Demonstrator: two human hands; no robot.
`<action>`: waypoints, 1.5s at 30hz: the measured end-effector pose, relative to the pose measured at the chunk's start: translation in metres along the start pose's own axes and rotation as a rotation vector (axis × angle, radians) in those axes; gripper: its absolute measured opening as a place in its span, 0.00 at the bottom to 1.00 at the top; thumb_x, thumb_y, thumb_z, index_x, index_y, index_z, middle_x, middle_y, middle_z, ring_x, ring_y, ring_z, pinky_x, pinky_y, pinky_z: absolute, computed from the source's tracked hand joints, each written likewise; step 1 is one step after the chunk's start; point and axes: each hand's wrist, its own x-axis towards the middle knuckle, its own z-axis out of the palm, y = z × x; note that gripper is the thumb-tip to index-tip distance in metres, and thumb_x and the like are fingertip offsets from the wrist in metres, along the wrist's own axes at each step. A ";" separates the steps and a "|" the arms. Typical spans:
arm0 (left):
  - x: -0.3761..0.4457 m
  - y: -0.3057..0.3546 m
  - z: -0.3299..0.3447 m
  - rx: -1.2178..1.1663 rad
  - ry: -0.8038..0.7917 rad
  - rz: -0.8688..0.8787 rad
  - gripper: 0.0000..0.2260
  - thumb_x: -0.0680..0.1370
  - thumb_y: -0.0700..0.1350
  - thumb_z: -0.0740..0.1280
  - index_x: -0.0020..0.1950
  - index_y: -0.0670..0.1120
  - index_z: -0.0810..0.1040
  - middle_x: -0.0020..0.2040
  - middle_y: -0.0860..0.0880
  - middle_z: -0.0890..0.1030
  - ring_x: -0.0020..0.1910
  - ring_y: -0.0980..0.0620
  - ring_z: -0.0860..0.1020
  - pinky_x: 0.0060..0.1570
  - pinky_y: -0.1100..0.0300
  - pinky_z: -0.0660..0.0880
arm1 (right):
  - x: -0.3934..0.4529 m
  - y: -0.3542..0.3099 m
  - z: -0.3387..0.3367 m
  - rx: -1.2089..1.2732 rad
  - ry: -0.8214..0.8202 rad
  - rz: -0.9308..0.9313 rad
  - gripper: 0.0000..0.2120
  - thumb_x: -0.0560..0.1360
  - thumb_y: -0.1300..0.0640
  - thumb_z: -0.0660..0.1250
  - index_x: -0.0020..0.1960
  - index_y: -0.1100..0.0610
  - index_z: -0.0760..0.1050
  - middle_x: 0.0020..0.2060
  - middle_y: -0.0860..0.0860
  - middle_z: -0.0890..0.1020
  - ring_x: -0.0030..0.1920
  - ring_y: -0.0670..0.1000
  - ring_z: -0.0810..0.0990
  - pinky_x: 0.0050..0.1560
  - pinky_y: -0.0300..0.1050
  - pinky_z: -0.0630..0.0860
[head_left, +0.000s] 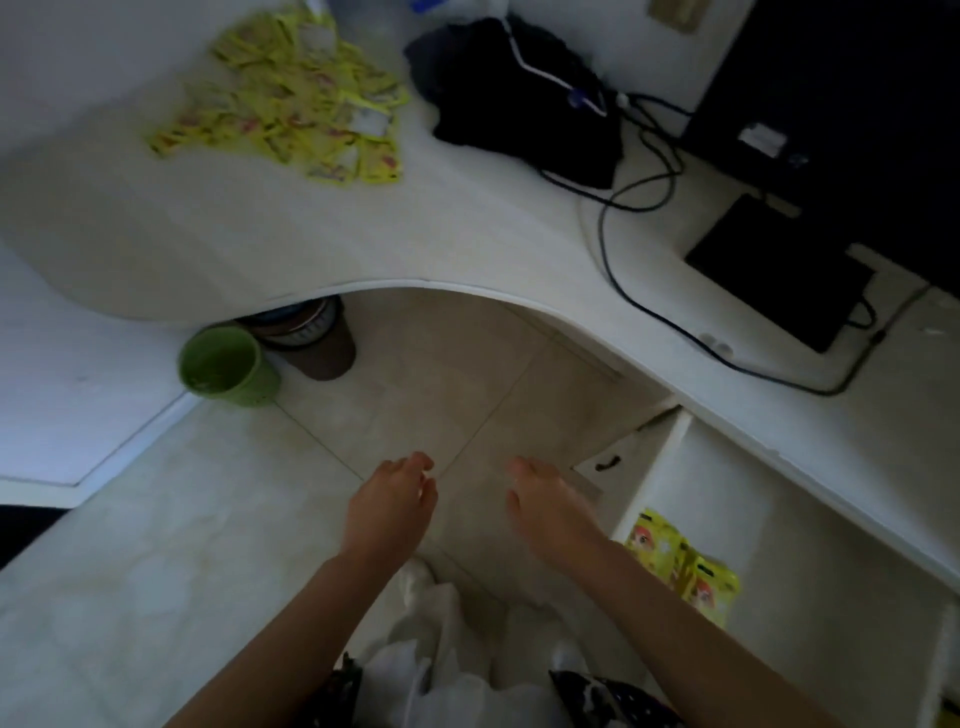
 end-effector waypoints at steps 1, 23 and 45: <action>0.003 -0.015 -0.009 0.001 0.015 -0.016 0.12 0.80 0.48 0.60 0.62 0.50 0.75 0.53 0.50 0.81 0.50 0.52 0.78 0.50 0.57 0.78 | 0.008 -0.014 -0.001 -0.001 -0.009 -0.018 0.14 0.80 0.56 0.54 0.64 0.58 0.67 0.60 0.56 0.74 0.59 0.58 0.75 0.55 0.49 0.73; 0.193 -0.140 -0.163 -0.048 0.235 -0.119 0.11 0.79 0.47 0.62 0.59 0.48 0.76 0.49 0.47 0.81 0.50 0.47 0.78 0.46 0.54 0.76 | 0.240 -0.181 -0.096 -0.035 0.092 -0.226 0.14 0.79 0.58 0.57 0.63 0.59 0.70 0.58 0.57 0.76 0.59 0.58 0.75 0.55 0.51 0.72; 0.441 -0.186 -0.254 -0.015 0.153 -0.169 0.12 0.79 0.48 0.61 0.61 0.49 0.74 0.53 0.51 0.81 0.56 0.49 0.76 0.49 0.54 0.75 | 0.478 -0.237 -0.212 -0.092 0.056 -0.223 0.15 0.80 0.55 0.56 0.64 0.58 0.71 0.59 0.56 0.75 0.59 0.58 0.74 0.55 0.53 0.75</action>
